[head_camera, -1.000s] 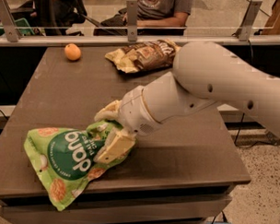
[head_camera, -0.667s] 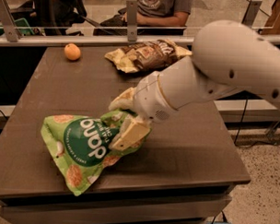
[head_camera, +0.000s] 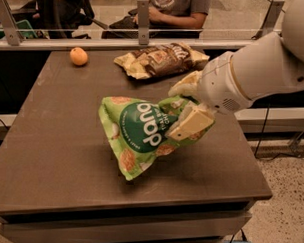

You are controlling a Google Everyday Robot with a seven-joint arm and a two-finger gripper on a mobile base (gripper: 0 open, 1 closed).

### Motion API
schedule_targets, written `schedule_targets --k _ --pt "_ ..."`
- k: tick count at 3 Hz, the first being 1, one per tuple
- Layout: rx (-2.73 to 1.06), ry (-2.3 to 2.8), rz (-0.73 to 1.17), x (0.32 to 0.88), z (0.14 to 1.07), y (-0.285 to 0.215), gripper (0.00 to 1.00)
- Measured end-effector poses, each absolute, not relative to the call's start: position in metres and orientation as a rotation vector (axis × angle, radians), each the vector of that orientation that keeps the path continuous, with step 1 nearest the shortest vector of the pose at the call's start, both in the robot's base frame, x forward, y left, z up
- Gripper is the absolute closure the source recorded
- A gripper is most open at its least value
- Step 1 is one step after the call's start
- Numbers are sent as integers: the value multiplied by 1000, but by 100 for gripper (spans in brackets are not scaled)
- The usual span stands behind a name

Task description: Move green rice chip bag near brown chip bag

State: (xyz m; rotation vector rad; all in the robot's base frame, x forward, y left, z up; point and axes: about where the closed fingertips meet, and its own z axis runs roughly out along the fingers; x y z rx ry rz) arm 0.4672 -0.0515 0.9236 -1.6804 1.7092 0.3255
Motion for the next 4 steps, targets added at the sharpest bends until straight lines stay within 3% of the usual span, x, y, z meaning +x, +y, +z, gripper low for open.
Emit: schedule_targets --k 2,4 --pt "-1671 1732 260 493 919 -78 100" --pt "-1665 1790 125 585 911 -143 100"
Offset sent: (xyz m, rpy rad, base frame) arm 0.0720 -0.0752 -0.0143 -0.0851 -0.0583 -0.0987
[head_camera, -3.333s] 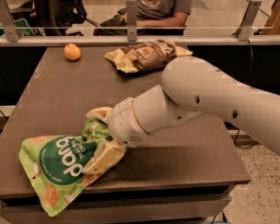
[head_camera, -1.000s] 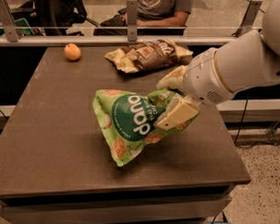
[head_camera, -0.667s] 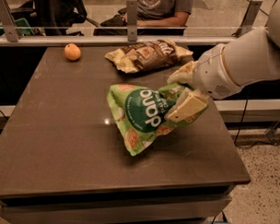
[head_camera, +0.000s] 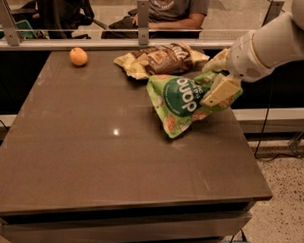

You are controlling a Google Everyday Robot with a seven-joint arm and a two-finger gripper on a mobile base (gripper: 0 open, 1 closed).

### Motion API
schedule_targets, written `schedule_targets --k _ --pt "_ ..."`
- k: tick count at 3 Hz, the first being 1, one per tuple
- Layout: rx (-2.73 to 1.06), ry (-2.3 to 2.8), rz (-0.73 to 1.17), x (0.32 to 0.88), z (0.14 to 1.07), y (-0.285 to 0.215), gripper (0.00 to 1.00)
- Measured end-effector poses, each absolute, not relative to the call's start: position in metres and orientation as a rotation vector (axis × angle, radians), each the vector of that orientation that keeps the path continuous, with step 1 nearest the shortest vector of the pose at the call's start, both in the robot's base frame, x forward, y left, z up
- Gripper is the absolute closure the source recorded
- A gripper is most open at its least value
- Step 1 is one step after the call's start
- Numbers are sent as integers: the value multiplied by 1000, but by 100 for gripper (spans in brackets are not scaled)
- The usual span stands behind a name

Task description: Move green rice chip bag near brown chip bag

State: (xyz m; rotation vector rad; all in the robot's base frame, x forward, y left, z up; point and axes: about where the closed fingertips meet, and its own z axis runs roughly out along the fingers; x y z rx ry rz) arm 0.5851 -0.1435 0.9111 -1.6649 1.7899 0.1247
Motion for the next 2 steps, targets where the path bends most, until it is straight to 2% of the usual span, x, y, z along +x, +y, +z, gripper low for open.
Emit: schedule_targets --k 2 --pt "-1783 1786 22 684 896 -167 100"
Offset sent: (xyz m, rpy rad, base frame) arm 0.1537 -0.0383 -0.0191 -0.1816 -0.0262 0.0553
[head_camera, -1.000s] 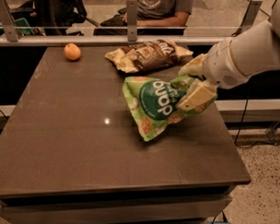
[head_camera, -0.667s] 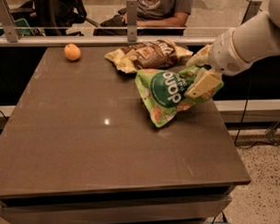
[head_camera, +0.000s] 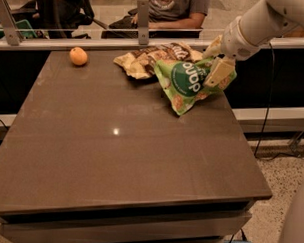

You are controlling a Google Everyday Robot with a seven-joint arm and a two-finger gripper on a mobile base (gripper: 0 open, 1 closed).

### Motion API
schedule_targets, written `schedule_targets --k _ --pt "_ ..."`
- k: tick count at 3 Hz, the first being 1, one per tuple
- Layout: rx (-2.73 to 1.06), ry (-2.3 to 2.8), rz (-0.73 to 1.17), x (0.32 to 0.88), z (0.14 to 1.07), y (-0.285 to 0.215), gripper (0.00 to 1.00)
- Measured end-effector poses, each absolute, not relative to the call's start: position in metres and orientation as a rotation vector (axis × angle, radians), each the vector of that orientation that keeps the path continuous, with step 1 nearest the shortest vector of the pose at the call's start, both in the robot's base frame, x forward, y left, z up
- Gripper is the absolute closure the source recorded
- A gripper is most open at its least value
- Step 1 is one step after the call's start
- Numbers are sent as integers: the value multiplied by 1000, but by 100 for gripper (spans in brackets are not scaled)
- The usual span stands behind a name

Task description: Move green rice chip bag near brown chip bag

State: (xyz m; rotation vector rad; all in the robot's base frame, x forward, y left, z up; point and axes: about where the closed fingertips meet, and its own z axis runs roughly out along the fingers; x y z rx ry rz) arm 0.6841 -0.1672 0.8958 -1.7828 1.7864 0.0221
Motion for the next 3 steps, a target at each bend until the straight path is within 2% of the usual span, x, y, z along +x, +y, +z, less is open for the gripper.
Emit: schedule_targets --k 1,2,3 --pt "-1815 1769 8 715 886 -163 100" --pt "-1844 1762 0 729 874 -159 84" --pt "-1859 1750 -7 734 873 -158 61"
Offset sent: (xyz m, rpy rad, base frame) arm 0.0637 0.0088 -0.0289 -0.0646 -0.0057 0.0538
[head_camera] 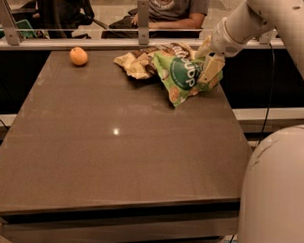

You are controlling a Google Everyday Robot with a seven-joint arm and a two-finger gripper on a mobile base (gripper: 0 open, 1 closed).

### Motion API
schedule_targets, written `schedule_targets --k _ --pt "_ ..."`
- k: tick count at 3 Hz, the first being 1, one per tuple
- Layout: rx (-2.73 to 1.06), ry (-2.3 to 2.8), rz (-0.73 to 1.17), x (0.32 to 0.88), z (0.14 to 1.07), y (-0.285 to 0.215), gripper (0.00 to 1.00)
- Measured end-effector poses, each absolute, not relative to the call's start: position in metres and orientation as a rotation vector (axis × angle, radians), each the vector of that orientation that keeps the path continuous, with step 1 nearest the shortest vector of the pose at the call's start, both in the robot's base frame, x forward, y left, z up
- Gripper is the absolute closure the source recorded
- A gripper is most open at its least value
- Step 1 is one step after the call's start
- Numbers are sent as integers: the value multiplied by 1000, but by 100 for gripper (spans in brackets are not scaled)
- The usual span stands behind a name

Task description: Move green rice chip bag near brown chip bag

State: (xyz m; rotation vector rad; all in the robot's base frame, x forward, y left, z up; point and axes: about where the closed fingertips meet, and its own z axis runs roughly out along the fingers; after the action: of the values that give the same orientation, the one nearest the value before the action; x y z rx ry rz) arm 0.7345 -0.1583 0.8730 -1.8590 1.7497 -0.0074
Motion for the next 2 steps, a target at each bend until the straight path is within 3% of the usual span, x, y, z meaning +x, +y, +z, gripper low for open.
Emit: schedule_targets --k 2 --pt "-1874 1726 -14 735 881 -159 14"
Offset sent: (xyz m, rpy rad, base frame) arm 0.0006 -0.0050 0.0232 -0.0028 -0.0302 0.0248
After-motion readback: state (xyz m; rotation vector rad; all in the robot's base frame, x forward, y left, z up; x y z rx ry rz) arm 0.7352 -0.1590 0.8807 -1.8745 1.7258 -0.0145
